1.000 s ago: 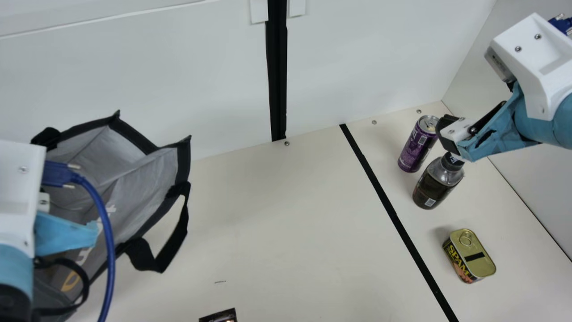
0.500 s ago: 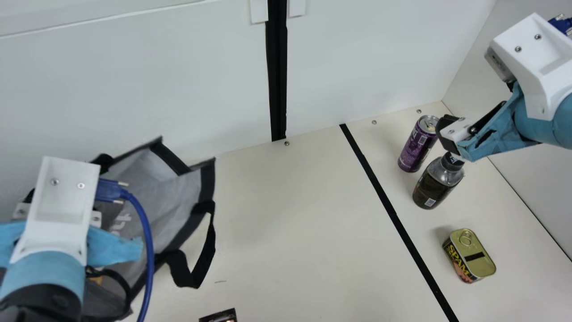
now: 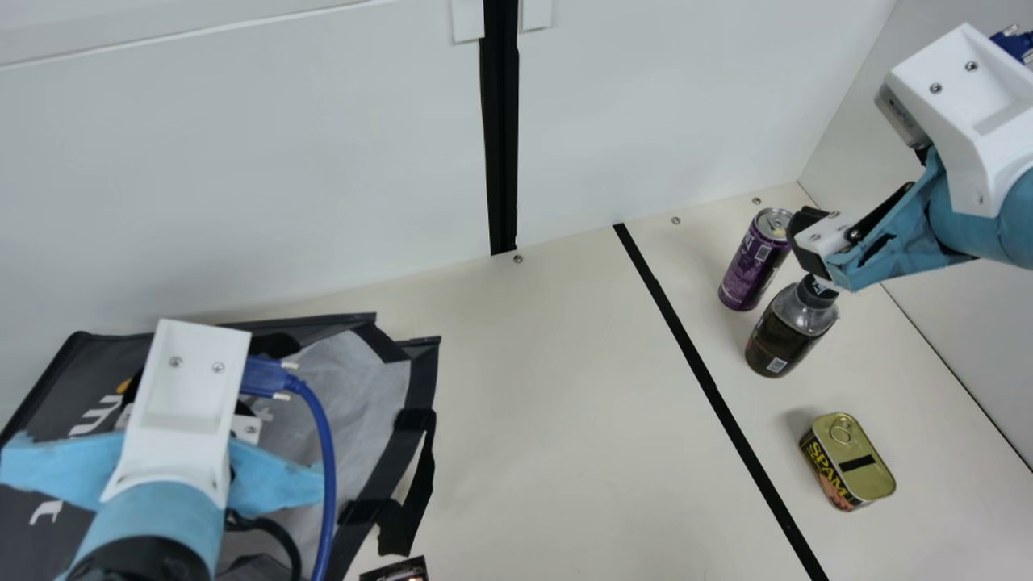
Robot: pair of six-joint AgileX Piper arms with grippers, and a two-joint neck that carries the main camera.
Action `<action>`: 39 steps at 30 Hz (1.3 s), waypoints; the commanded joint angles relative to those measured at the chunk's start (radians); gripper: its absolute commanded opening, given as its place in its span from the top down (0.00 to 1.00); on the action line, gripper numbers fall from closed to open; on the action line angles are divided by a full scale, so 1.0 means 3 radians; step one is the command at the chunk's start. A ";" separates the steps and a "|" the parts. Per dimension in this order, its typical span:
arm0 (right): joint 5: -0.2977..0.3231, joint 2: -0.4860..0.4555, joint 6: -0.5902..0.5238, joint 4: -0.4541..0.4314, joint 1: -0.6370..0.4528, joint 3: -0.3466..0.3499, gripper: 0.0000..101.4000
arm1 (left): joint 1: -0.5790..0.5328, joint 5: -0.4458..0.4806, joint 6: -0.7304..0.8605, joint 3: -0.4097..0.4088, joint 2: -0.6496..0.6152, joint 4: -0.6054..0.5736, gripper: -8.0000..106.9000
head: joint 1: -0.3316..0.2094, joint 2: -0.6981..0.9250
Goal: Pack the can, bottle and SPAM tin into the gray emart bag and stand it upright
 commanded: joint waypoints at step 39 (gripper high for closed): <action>0.0000 0.0000 0.0000 0.0000 0.0000 0.0000 0.06 | 0.0397 -0.0686 0.0123 0.0037 0.0027 -0.1669 1.00 | -0.0076 -0.0008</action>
